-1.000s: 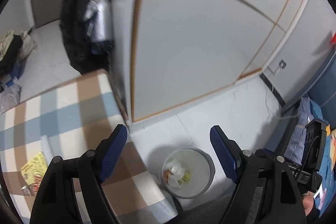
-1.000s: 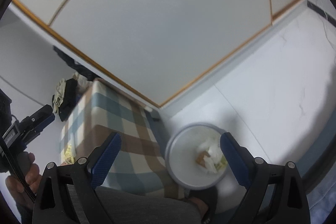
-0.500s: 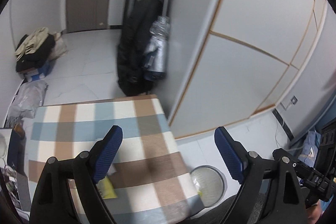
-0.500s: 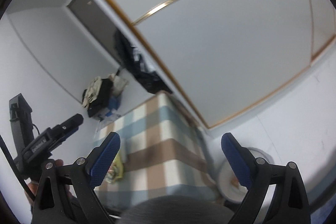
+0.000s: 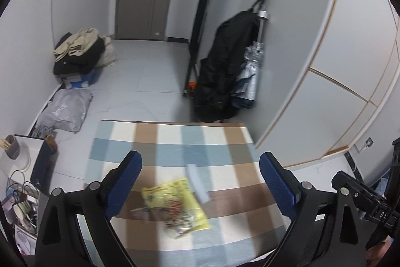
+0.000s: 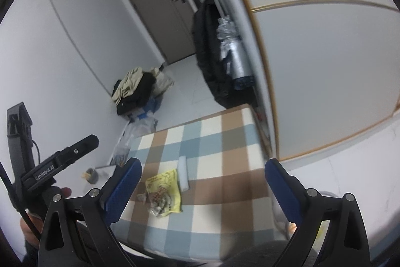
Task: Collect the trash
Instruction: 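Move both open grippers back over the remaining trash on the table, then grasp the yellow snack wrapper with the left gripper and lift it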
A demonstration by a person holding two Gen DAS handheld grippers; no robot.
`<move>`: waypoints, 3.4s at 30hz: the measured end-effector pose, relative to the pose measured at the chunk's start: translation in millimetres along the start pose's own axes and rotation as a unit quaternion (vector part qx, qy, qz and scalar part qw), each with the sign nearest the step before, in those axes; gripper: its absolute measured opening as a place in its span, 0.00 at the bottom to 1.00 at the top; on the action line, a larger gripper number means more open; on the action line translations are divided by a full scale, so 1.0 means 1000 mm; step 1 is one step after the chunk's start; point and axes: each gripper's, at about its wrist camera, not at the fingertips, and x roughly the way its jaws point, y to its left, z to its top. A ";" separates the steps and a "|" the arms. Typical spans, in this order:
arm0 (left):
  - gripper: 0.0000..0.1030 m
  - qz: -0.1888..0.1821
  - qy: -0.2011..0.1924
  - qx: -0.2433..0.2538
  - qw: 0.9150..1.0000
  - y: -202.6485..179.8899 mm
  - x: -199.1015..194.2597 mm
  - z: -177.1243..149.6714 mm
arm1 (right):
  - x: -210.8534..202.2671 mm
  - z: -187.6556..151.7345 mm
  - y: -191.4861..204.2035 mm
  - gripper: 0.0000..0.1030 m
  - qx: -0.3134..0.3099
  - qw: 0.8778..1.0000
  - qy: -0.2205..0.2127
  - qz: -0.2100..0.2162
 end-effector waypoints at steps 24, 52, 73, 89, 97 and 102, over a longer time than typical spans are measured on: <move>0.93 0.045 0.078 -0.104 0.991 0.122 0.045 -0.031 | 0.162 -0.020 0.091 0.97 -0.145 0.976 0.162 0.031; 0.93 0.052 0.158 -0.127 0.978 0.139 0.100 -0.035 | 0.286 -0.011 0.070 0.64 -0.137 0.957 0.254 0.003; 0.93 0.032 0.193 -0.092 0.976 0.125 0.129 -0.045 | 0.285 -0.015 0.071 0.09 -0.173 0.948 0.266 0.007; 0.76 0.027 0.236 0.013 0.971 0.090 0.156 -0.064 | 0.264 0.000 0.070 0.06 -0.161 0.962 0.221 0.030; 0.67 0.065 0.222 0.088 0.969 0.070 0.159 -0.073 | 0.257 0.008 0.059 0.06 -0.149 0.966 0.209 0.024; 0.44 0.059 0.218 0.103 0.969 0.065 0.157 -0.071 | 0.253 0.012 0.053 0.06 -0.143 0.969 0.202 0.022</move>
